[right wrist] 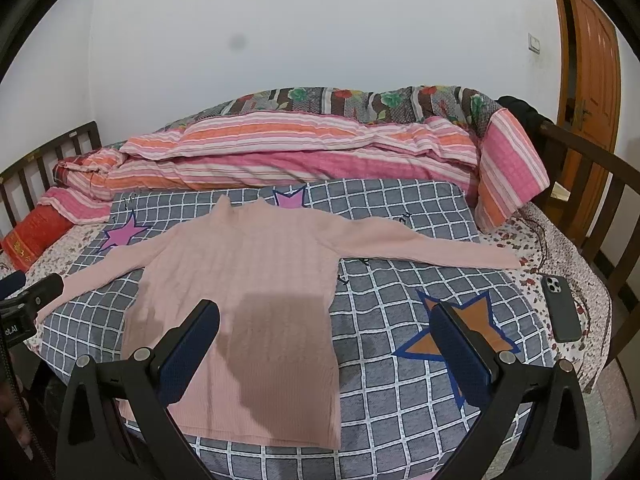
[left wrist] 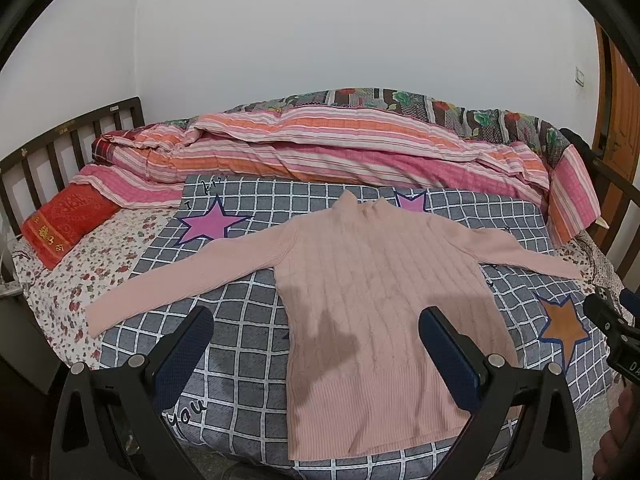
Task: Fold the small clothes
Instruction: 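Grasp the sweater sleeve cuff with the left gripper and lift it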
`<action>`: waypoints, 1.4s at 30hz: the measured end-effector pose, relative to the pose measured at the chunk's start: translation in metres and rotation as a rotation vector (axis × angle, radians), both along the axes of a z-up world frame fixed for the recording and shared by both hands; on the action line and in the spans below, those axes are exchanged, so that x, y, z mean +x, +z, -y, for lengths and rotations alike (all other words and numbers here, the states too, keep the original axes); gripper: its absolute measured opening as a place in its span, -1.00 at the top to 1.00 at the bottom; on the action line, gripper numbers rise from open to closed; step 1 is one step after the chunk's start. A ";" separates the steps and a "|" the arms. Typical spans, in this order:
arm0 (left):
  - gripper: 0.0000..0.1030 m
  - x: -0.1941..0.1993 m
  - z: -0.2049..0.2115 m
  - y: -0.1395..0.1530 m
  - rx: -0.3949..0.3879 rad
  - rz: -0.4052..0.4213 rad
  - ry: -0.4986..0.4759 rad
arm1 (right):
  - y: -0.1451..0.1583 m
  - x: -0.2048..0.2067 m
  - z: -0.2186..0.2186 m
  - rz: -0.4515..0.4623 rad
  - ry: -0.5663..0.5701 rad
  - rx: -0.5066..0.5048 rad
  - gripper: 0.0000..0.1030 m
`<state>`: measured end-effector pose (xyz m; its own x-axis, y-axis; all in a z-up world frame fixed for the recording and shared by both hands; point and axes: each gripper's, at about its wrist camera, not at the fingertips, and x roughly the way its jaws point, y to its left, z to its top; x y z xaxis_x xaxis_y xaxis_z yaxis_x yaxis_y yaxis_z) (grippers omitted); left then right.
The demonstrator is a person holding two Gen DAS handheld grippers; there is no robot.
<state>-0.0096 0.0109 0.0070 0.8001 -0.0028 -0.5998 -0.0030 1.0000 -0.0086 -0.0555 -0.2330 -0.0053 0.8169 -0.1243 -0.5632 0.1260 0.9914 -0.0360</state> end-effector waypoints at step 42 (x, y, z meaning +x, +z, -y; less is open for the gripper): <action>-0.73 0.111 -0.255 -0.179 -0.447 -0.125 0.451 | -0.131 0.143 0.000 -0.153 0.035 -0.032 -0.99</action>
<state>0.1013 0.2656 -0.1721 0.7055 0.0465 -0.7071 -0.4502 0.8000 -0.3966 0.0879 -0.2332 -0.1366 0.7258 -0.1173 -0.6779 0.0825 0.9931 -0.0835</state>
